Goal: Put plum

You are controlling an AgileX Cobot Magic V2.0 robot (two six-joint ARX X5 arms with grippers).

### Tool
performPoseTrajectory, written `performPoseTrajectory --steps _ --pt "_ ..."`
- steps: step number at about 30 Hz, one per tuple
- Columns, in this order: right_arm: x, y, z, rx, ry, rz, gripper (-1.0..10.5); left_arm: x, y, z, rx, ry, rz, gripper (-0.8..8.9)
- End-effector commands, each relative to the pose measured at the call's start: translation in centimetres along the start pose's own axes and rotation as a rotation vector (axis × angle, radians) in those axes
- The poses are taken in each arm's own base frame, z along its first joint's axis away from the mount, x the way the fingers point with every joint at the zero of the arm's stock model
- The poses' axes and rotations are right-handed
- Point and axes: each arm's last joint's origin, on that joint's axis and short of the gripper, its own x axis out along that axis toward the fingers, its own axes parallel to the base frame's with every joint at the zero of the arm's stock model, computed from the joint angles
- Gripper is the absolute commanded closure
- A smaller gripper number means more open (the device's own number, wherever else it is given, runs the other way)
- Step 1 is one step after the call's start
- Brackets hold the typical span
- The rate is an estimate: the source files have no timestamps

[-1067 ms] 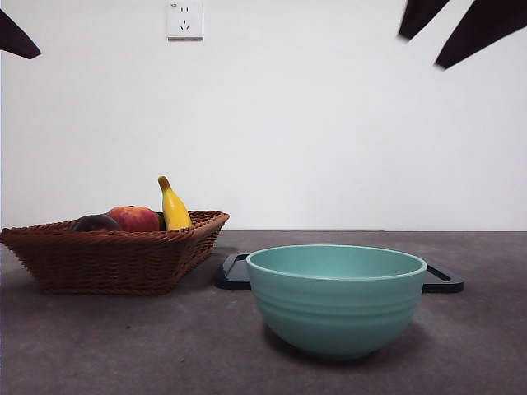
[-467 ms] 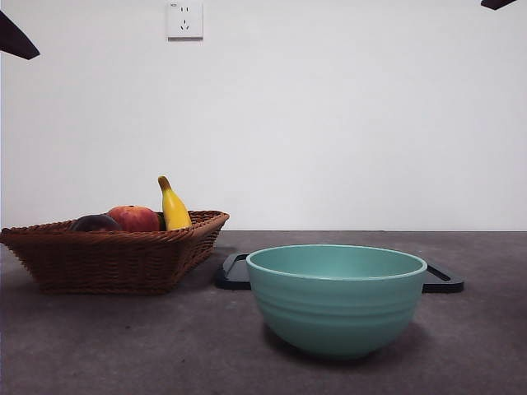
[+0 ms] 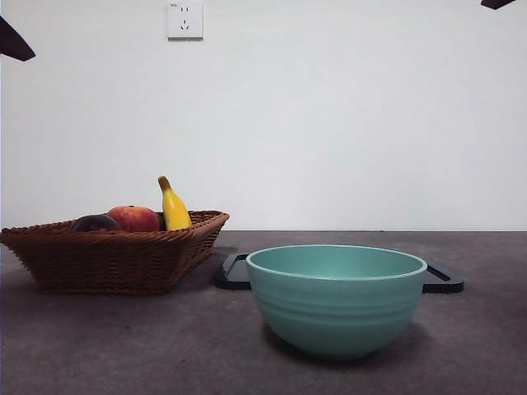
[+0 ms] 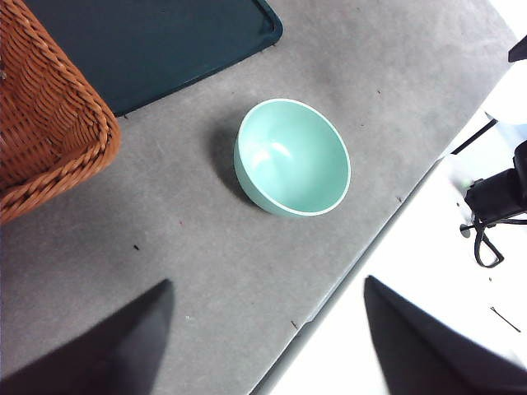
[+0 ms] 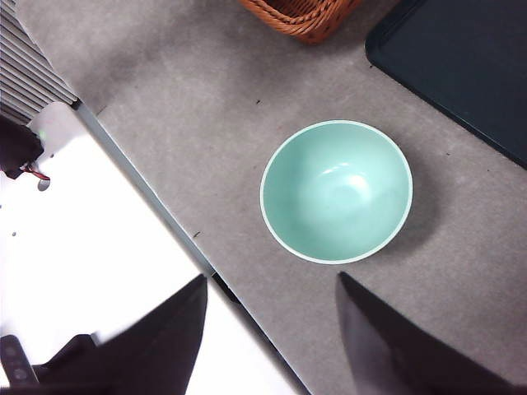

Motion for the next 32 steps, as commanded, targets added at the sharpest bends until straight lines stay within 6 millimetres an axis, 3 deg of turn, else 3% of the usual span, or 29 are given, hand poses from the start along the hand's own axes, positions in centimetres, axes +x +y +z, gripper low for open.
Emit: performPoseTrajectory --steps 1,3,32 --pt "-0.22 0.22 0.39 -0.021 -0.014 0.007 8.3 -0.08 -0.1 0.3 0.025 -0.006 -0.005 6.69" --pt "-0.22 0.22 0.39 -0.023 -0.014 0.007 9.4 -0.08 -0.1 0.3 0.025 -0.006 -0.005 8.01" --pt "-0.26 0.24 0.41 -0.025 -0.018 0.007 9.4 -0.08 -0.1 0.29 0.024 -0.005 -0.004 8.06"
